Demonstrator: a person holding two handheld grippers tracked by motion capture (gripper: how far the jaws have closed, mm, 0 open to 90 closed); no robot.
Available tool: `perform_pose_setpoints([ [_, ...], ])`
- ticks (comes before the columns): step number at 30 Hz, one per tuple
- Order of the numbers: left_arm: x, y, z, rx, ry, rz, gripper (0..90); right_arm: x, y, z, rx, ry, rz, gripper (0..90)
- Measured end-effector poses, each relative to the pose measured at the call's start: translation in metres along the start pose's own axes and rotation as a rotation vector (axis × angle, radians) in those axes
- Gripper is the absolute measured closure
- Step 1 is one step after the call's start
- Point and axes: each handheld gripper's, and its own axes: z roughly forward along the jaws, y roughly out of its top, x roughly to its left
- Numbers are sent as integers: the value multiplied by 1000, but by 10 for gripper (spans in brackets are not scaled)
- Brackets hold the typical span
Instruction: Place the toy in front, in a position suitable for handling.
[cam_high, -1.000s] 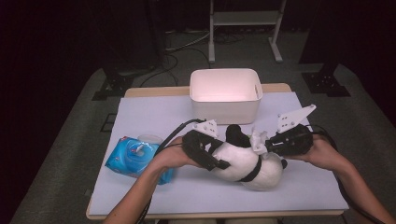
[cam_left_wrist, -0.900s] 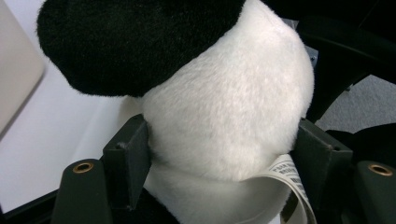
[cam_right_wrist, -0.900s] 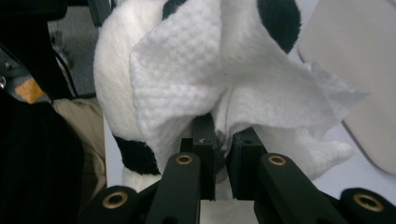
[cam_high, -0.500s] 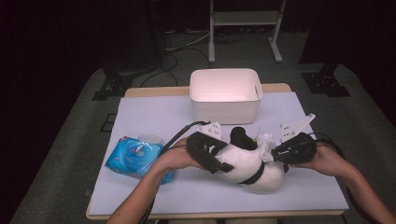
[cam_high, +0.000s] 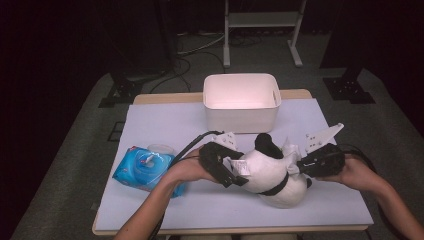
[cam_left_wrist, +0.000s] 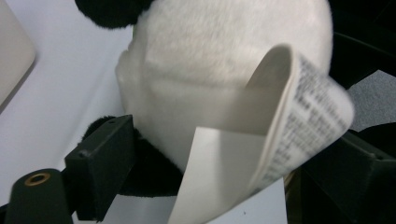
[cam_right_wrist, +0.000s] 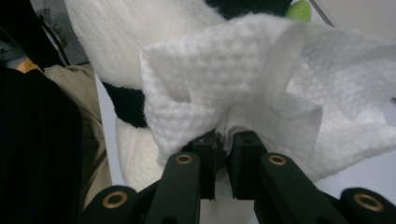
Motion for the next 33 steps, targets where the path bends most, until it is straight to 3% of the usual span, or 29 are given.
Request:
perform_pose_setpoints([
  [3,0,0,2,-3,0,-6,124,0,-2,0,-3,-2,3,821],
  [6,-3,3,0,-35,2,-7,240,1,-3,1,-12,8,5,821],
  [11,-2,8,-6,-70,8,-13,330,1,-3,0,-39,5,15,822],
  [17,0,10,-21,-104,14,-20,337,3,3,4,-79,22,5,823],
  [23,-3,9,-28,-81,26,-13,330,2,7,14,-99,43,12,823],
  [33,-9,17,-20,-74,31,14,292,3,15,-14,-82,3,-18,821],
])
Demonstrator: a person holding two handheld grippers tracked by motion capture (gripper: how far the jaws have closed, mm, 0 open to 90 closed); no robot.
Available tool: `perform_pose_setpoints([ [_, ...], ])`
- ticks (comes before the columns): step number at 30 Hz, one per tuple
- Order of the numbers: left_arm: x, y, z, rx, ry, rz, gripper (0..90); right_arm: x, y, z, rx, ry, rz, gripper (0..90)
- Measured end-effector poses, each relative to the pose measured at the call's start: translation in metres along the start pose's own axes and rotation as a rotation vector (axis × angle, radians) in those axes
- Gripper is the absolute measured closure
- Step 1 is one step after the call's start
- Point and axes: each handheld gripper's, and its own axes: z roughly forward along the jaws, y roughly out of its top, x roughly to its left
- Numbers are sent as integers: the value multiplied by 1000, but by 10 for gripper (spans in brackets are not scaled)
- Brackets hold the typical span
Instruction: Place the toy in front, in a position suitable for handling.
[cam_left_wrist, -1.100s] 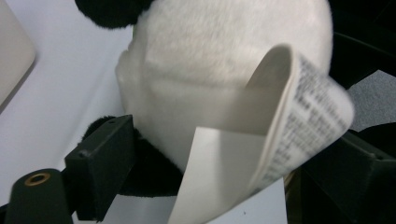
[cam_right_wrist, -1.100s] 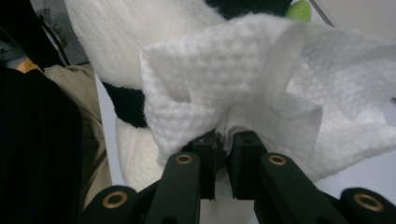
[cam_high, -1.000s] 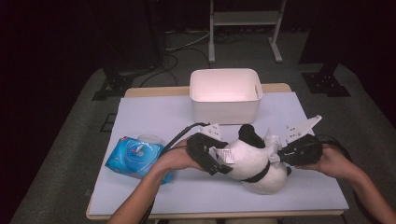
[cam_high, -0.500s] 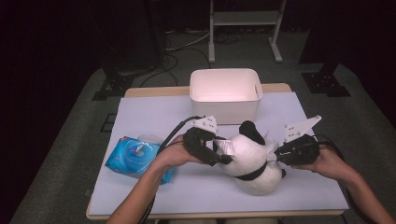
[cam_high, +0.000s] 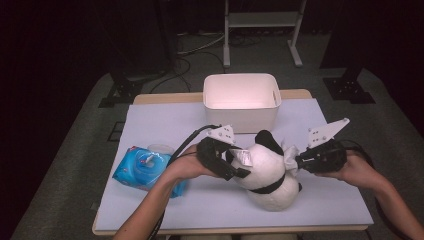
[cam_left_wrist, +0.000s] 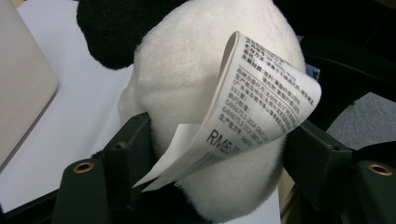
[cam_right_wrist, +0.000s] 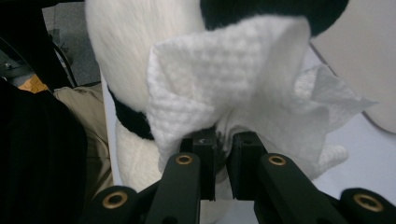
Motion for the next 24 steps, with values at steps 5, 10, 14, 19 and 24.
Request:
perform_pose_setpoints([
  [5,-2,4,3,14,1,13,288,1,10,-9,3,-10,-25,820],
  [10,-4,8,5,29,0,22,289,3,20,-15,11,-14,-44,820],
  [14,-5,12,8,36,-3,29,288,5,35,-21,6,-8,-71,820],
  [19,-6,16,11,42,-2,40,283,9,52,-20,25,-11,-107,817],
  [24,-7,17,13,51,3,38,279,8,61,-15,35,-3,-116,817],
])
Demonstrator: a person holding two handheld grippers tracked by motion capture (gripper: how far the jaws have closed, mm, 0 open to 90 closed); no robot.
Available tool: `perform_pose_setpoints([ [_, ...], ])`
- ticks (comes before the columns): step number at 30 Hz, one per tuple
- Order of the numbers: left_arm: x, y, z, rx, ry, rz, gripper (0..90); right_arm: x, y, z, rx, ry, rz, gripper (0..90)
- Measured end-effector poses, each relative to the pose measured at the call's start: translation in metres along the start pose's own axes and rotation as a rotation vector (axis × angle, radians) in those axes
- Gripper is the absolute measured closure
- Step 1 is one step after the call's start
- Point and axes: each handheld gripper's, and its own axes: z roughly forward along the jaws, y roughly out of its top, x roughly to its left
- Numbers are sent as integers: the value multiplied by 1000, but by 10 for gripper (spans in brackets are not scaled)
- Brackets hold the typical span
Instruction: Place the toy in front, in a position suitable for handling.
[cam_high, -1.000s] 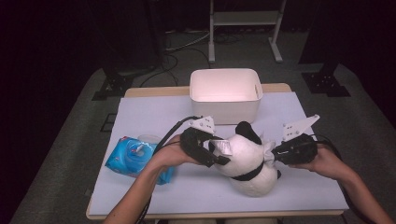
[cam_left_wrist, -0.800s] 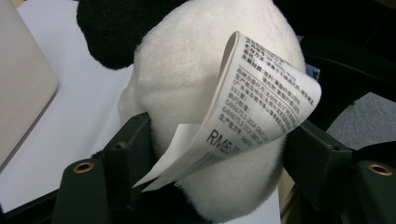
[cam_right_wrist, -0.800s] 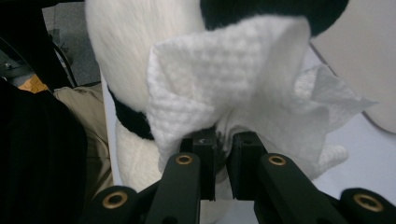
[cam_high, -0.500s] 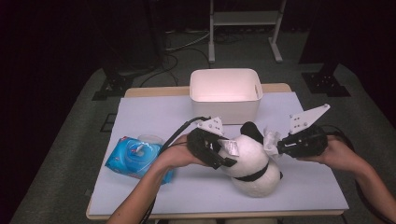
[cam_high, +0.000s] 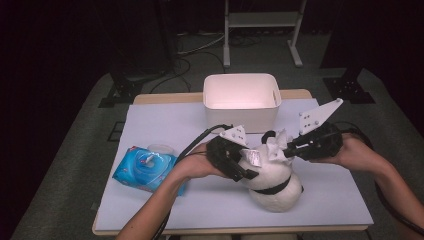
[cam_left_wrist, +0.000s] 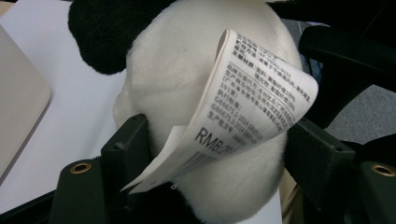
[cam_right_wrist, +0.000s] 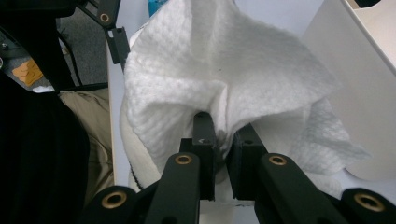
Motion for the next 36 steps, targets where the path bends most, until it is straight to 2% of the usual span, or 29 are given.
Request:
perform_pose_setpoints([
  [5,1,0,1,1,-2,-1,278,-2,-2,1,-12,10,8,818],
  [10,1,0,2,-2,0,1,267,-1,-5,2,4,2,13,820],
  [18,-1,0,4,-17,0,14,269,0,-14,-1,-15,-2,27,821],
  [25,-5,7,7,-17,-1,31,270,2,-8,-9,-26,-6,8,821],
  [30,-6,11,9,-10,2,34,269,2,1,-7,-7,-9,-3,820],
  [36,-4,11,9,-6,6,35,228,1,-3,-3,32,-20,-1,823],
])
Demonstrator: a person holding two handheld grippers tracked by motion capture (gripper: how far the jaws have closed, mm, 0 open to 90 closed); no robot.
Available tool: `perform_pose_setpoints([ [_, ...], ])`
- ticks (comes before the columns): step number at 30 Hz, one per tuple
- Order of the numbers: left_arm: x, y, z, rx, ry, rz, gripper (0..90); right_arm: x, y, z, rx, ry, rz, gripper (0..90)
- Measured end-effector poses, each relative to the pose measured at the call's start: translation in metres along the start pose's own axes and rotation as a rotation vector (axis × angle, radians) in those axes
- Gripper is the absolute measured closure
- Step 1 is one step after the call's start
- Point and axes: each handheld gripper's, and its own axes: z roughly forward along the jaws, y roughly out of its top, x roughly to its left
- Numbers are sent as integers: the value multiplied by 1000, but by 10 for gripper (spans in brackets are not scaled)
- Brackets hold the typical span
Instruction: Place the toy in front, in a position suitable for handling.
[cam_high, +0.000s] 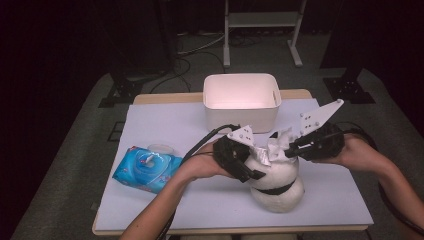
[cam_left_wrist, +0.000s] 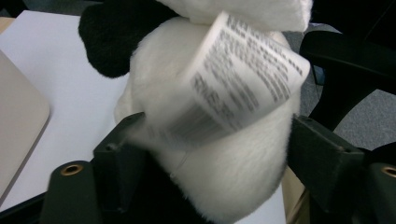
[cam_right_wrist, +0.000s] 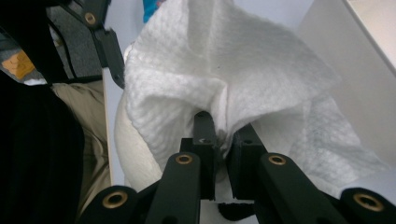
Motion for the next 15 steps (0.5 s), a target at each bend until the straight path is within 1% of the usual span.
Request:
perform_pose_setpoints([
  [1,0,0,-1,-1,3,-1,217,0,-1,0,0,2,10,823],
  [2,0,-1,-2,-2,11,-3,203,0,-3,-1,-2,4,4,824],
  [4,1,-4,-5,-8,12,-14,200,0,-6,-3,2,1,19,824],
  [7,3,-8,-8,-13,22,-24,195,0,-10,-5,2,-4,27,824],
  [10,4,-12,-8,3,28,-35,186,-1,-15,-6,-4,-6,33,825],
  [11,5,-15,-8,10,27,-45,181,-1,-16,-7,-3,-8,34,825],
  [15,6,-24,-1,6,25,-61,176,-2,-21,-9,-8,-13,53,824],
])
